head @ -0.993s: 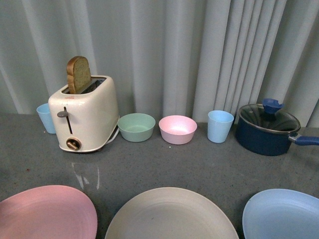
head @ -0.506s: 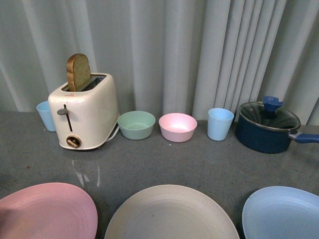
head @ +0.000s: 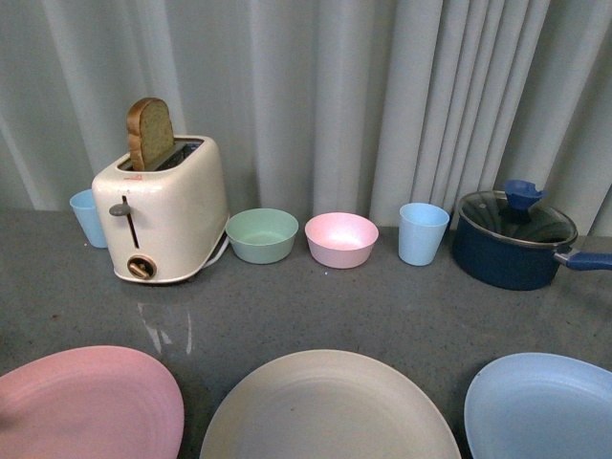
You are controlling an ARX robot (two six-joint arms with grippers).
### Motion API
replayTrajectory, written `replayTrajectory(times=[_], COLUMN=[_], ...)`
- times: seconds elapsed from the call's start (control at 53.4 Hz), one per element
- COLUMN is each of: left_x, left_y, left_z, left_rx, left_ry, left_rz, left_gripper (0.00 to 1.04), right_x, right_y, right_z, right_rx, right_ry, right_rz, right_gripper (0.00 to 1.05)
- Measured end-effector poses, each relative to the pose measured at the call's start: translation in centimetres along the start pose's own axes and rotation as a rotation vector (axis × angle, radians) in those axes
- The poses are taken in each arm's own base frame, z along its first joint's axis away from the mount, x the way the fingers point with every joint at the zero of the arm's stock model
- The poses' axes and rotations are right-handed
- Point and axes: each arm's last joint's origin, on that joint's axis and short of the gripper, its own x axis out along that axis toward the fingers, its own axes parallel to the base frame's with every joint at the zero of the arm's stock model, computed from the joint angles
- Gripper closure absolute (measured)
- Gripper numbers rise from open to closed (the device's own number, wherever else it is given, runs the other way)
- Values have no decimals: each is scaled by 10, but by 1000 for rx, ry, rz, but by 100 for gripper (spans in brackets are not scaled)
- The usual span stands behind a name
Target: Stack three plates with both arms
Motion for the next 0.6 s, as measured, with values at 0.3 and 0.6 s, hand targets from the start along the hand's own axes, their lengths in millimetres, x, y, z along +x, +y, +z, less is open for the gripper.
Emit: replayTrajectory(times=[0.3,0.6], left_x=[-9,-40], left_y=[13,28], left_z=[5,19], left_rx=[-87,-186], left_ry=[-24,-73], left_rz=[-65,-113], left_gripper=[100,101], right_x=[0,0], right_y=[0,0], right_z=[0,0], right_rx=[0,0], right_ry=[0,0], right_rz=[0,0], right_gripper=[7,7])
